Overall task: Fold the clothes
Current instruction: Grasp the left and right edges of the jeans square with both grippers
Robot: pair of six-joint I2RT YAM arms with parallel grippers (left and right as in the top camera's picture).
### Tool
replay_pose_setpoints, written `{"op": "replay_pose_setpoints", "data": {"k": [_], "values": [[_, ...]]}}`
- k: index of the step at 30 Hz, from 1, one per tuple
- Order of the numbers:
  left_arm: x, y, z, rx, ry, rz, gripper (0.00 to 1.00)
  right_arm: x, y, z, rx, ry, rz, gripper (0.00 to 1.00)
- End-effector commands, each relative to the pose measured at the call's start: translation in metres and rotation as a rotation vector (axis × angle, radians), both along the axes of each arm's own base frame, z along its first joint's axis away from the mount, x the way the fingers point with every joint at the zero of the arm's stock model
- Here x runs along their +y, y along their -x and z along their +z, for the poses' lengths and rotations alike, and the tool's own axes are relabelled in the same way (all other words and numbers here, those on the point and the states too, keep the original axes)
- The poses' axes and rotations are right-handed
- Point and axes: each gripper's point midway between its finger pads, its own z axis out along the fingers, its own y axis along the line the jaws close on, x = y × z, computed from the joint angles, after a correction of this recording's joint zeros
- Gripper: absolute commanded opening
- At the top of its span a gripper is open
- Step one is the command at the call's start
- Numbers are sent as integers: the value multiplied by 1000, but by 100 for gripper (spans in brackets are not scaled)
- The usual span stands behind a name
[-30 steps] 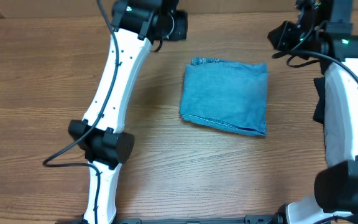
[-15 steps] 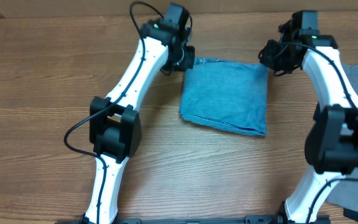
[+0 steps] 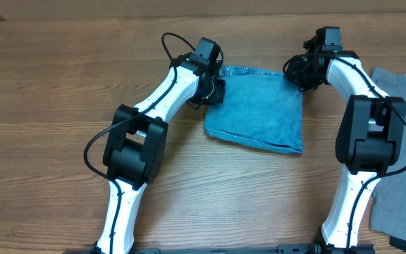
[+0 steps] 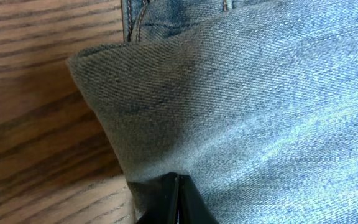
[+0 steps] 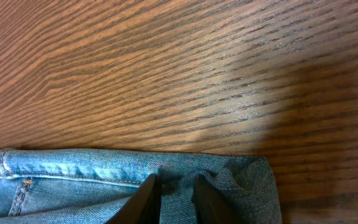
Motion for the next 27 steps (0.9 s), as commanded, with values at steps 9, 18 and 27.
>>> {"op": "replay_pose_setpoints", "data": {"k": [9, 18, 27], "values": [[-7, -18, 66, -109, 30, 3, 4, -9, -29, 129, -193, 56, -17, 21], [6, -3, 117, -103, 21, 63, 4, -9, 40, 220, -140, 87, -6, 14], [17, 49, 47, 142, -29, 43, 4, 3, 133, 94, 315, 48, 39, 8]]}}
